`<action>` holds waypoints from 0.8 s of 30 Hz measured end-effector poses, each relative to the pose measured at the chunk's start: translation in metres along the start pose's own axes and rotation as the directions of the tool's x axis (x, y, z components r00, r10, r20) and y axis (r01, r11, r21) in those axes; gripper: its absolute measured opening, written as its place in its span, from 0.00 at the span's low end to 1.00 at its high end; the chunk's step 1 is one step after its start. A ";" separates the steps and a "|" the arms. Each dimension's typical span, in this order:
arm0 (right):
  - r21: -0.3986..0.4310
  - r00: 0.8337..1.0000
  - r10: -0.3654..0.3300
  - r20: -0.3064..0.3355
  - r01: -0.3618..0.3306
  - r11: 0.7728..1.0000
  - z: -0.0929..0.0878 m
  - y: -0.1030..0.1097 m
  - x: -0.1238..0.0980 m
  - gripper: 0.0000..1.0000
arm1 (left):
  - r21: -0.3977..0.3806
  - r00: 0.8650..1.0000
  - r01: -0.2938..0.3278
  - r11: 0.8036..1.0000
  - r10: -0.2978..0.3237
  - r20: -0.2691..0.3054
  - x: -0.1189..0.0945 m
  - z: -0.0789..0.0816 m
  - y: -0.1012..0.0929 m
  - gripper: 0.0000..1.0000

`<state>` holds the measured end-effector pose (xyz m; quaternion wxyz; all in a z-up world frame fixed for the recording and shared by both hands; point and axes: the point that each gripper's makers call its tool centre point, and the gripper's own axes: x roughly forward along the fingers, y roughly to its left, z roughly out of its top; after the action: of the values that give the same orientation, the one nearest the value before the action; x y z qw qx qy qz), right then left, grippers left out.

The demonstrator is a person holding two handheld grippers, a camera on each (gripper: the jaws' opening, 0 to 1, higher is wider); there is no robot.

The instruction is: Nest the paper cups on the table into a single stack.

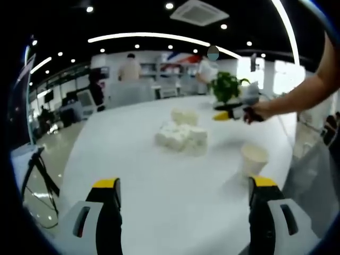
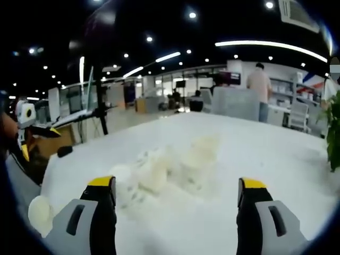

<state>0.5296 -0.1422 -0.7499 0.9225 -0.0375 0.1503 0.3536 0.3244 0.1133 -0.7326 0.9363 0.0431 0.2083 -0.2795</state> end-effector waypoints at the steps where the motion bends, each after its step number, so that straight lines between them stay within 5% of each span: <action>1: -0.003 1.000 0.000 -0.001 0.000 1.000 0.000 -0.001 0.003 0.93 | -0.001 1.000 0.000 1.000 0.000 -0.001 0.000 0.000 0.000 0.99; 10: 0.010 1.000 -0.014 0.001 0.014 1.000 0.004 -0.012 0.029 0.91 | 0.033 1.000 0.007 0.999 -0.006 -0.022 -0.001 -0.003 -0.004 0.99; 20: 0.002 1.000 -0.016 -0.021 0.016 1.000 -0.002 -0.022 0.060 0.87 | -0.021 1.000 0.010 1.000 -0.009 0.030 0.005 0.010 -0.005 0.99; 24: 0.061 0.999 -0.041 -0.015 0.042 0.997 -0.005 -0.032 0.073 0.86 | -0.018 1.000 0.005 1.000 -0.004 0.027 0.007 0.011 -0.003 0.99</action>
<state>0.6009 -0.1200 -0.7776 0.9292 -0.0146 0.1666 0.3294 0.3318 0.1049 -0.7253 0.9387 0.0304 0.1985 -0.2801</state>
